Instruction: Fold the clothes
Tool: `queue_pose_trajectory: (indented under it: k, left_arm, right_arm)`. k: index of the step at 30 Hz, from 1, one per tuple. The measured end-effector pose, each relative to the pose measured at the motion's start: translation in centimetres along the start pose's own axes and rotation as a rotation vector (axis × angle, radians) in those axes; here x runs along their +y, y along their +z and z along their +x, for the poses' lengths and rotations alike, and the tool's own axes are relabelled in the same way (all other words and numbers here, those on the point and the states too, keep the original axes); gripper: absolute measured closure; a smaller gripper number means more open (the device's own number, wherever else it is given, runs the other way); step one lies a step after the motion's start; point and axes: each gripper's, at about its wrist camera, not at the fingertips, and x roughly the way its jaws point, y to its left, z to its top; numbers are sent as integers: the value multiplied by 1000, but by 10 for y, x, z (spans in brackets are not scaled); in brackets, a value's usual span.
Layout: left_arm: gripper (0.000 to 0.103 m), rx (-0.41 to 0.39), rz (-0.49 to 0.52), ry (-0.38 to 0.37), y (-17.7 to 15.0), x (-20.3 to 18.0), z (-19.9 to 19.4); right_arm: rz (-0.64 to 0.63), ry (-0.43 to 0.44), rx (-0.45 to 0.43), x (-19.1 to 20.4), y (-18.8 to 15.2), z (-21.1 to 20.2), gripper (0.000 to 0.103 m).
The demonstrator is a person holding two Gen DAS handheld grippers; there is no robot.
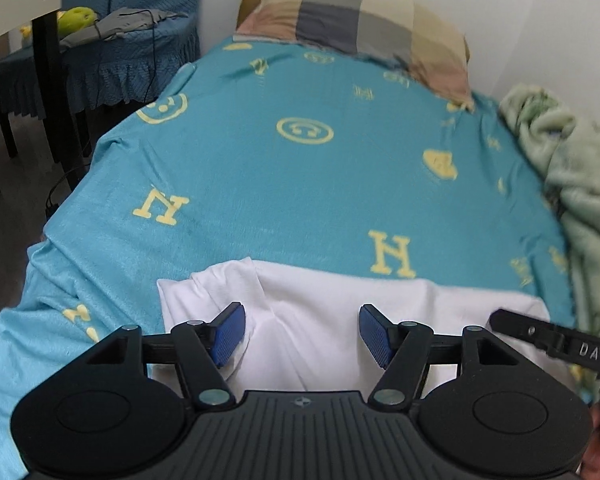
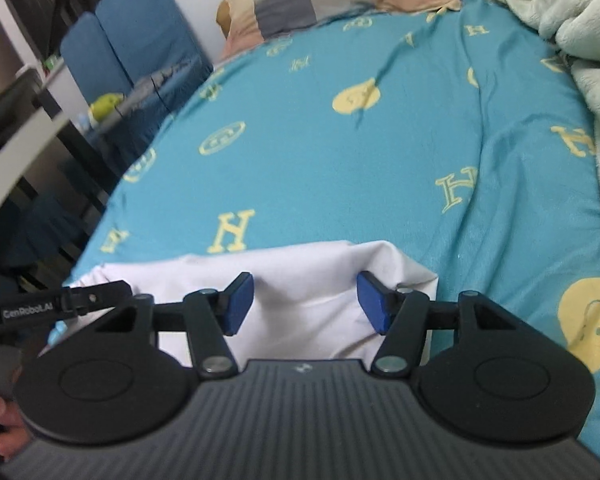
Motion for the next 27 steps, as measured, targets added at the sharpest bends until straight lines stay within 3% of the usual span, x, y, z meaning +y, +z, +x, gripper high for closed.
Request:
queue_pose_trajectory:
  k: [8, 17, 21, 27]
  left_arm:
    - [35, -2, 46, 8, -3, -8, -4]
    - [35, -19, 109, -16, -23, -22, -50]
    - [35, 45, 121, 14, -34, -23, -29]
    - [35, 31, 148, 26, -36, -24, -27]
  right_arm:
    - [-45, -18, 5, 9, -3, -2, 42]
    - [-89, 2, 20, 27, -21, -35, 42]
    - [-140, -20, 75, 33, -33, -20, 42]
    - [-127, -14, 81, 32, -33, -19, 44]
